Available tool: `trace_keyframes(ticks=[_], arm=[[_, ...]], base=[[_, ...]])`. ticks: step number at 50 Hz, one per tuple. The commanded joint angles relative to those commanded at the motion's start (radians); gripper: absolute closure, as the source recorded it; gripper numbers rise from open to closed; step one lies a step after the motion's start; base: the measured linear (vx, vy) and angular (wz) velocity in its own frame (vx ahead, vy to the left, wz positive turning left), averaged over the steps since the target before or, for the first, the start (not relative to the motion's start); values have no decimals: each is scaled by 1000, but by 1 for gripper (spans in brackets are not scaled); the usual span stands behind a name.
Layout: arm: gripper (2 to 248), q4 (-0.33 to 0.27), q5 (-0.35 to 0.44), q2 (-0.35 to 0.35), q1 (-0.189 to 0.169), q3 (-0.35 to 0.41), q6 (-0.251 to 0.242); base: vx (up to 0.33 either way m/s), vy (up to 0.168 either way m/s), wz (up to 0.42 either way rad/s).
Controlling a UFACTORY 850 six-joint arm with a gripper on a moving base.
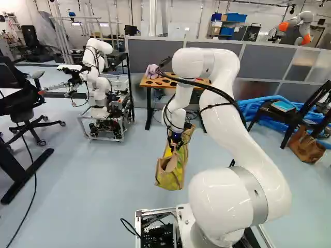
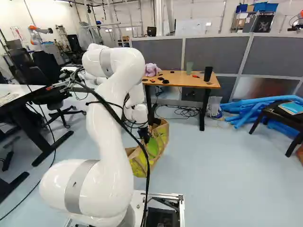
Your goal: Pick up the bag on the ground and place it on the table
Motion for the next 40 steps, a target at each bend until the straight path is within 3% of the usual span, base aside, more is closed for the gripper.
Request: trace_keyframes(ticks=[40], arm=[[228,-98,0,149,-20,69,0]], base=[[0,0,0]])
